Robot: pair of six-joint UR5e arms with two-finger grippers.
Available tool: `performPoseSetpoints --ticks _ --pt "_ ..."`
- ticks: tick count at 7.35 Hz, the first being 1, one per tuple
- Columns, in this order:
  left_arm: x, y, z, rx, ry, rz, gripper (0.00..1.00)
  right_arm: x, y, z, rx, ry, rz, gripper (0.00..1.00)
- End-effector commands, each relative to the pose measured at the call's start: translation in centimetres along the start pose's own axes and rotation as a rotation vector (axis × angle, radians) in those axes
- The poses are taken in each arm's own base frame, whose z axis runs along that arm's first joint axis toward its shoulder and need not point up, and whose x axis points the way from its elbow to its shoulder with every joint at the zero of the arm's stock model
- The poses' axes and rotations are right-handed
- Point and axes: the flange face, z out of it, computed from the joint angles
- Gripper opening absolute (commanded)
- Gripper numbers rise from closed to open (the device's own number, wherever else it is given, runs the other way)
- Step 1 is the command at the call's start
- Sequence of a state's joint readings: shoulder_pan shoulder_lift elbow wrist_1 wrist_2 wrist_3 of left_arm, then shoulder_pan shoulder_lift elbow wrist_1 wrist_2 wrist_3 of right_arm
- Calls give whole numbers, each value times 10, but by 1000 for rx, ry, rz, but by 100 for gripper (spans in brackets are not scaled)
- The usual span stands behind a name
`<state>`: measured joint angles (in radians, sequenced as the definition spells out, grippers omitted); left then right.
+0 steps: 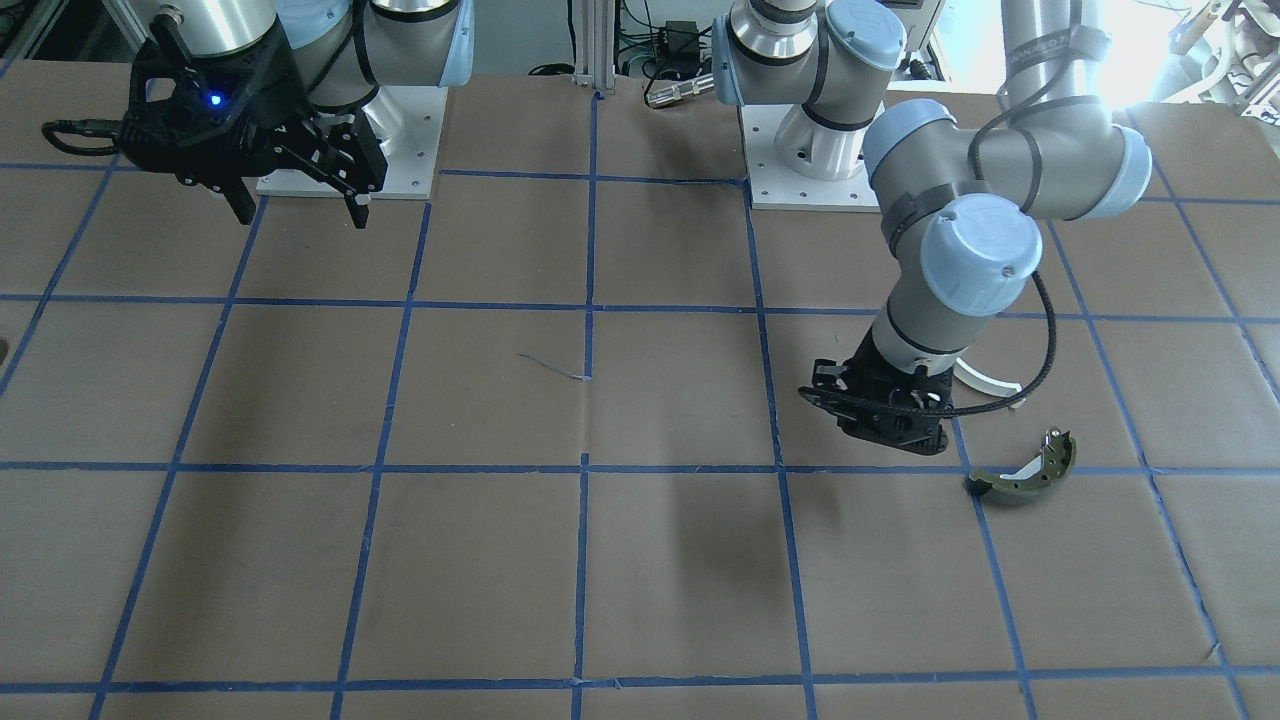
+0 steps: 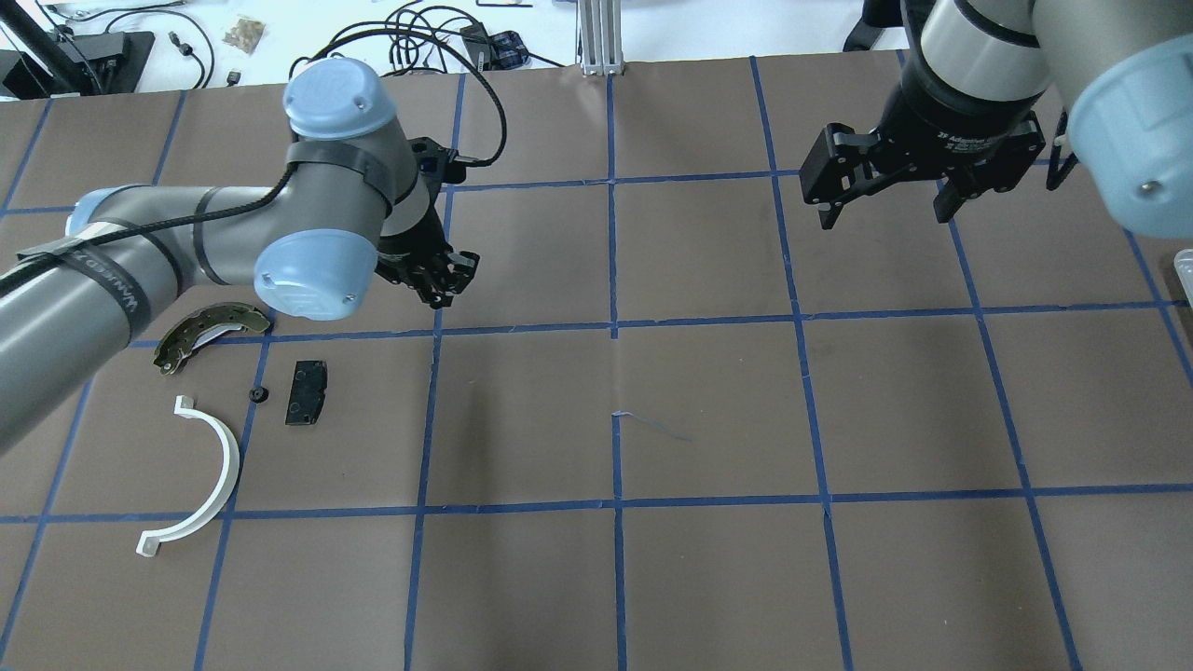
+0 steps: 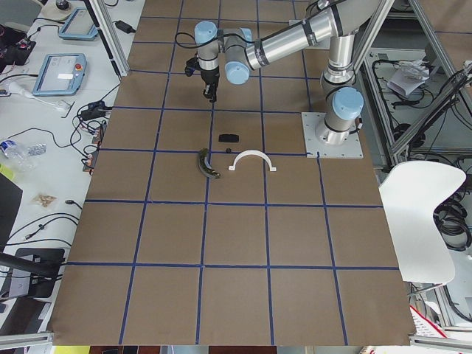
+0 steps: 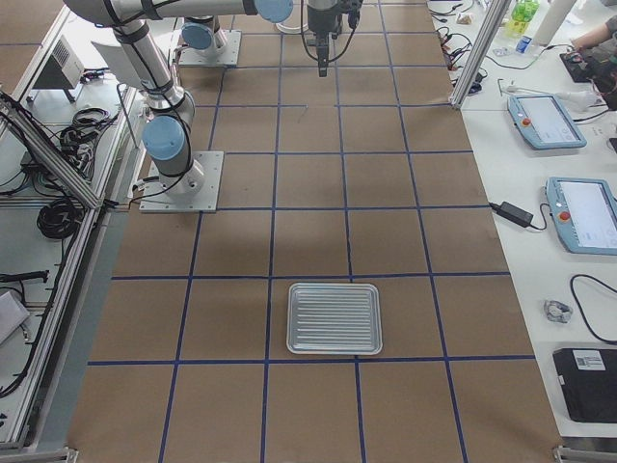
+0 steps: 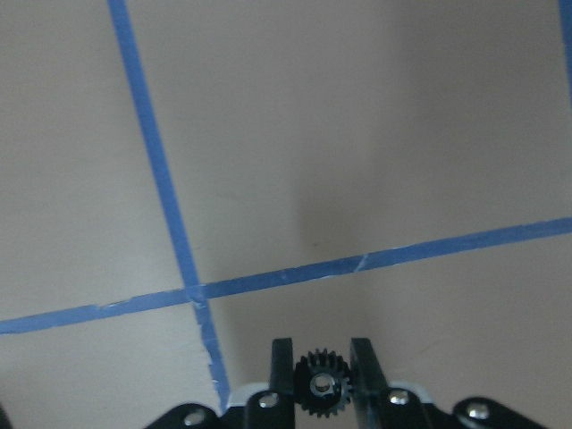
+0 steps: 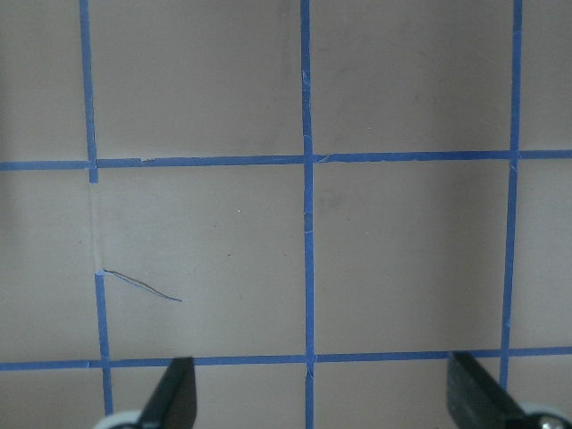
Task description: Place bearing gear from tray to pile
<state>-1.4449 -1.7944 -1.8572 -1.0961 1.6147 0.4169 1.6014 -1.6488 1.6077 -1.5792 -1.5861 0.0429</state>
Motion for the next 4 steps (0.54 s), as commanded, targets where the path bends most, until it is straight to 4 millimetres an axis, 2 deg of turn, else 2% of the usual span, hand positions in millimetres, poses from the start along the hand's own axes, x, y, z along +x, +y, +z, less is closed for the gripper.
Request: performPoseSetpoints --ticks 1,3,4 --pt "-79 43 27 -41 30 7 0 0 0 0 3 0 2 100" --pt "-139 70 48 -31 40 84 0 0 0 -1 4 1 2 100" --pt "-143 77 58 -45 57 74 0 0 0 -1 4 1 3 100"
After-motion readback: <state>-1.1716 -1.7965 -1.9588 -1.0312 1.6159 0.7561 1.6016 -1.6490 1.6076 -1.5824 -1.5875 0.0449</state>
